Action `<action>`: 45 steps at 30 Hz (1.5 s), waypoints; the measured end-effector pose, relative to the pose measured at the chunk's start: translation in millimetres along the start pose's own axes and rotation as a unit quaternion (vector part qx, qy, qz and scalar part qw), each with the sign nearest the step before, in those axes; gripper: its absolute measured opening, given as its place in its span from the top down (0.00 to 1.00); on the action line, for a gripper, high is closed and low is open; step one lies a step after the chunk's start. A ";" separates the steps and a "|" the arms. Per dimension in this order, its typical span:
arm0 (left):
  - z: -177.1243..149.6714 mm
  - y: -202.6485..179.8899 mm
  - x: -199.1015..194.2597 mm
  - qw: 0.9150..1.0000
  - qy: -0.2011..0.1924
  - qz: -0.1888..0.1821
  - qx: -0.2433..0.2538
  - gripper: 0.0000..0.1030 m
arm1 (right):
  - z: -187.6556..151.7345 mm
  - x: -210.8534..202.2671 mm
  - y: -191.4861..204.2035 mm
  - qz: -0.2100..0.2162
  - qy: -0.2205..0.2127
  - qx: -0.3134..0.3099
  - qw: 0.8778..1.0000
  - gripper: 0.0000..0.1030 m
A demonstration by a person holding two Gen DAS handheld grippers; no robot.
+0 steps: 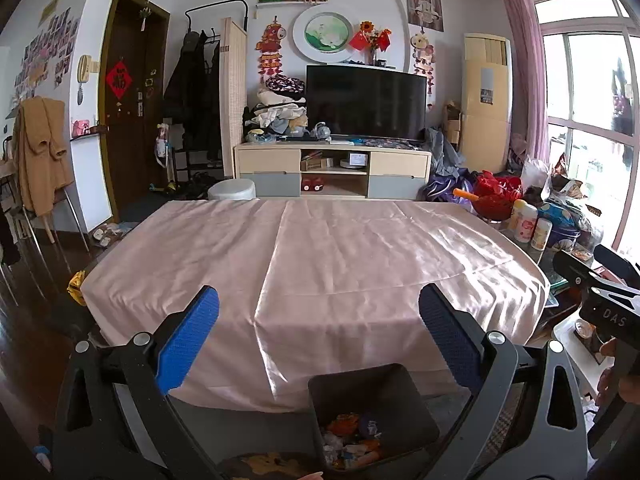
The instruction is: Collect trash
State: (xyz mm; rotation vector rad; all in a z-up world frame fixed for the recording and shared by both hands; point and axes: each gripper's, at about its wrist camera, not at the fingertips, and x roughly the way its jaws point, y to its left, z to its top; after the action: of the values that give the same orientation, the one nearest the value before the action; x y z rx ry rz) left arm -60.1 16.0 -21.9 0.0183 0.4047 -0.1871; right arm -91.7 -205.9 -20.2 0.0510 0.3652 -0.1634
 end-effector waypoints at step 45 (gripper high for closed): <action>-1.5 -4.0 -1.3 1.000 0.003 0.000 0.001 0.08 | -7.4 1.4 9.2 0.007 0.009 0.009 1.000 0.03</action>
State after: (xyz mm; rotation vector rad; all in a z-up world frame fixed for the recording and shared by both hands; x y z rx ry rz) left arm -62.7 12.4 -22.7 0.0201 0.4104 -0.1881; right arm -91.4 -196.4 -27.4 0.0724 0.3816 -0.1532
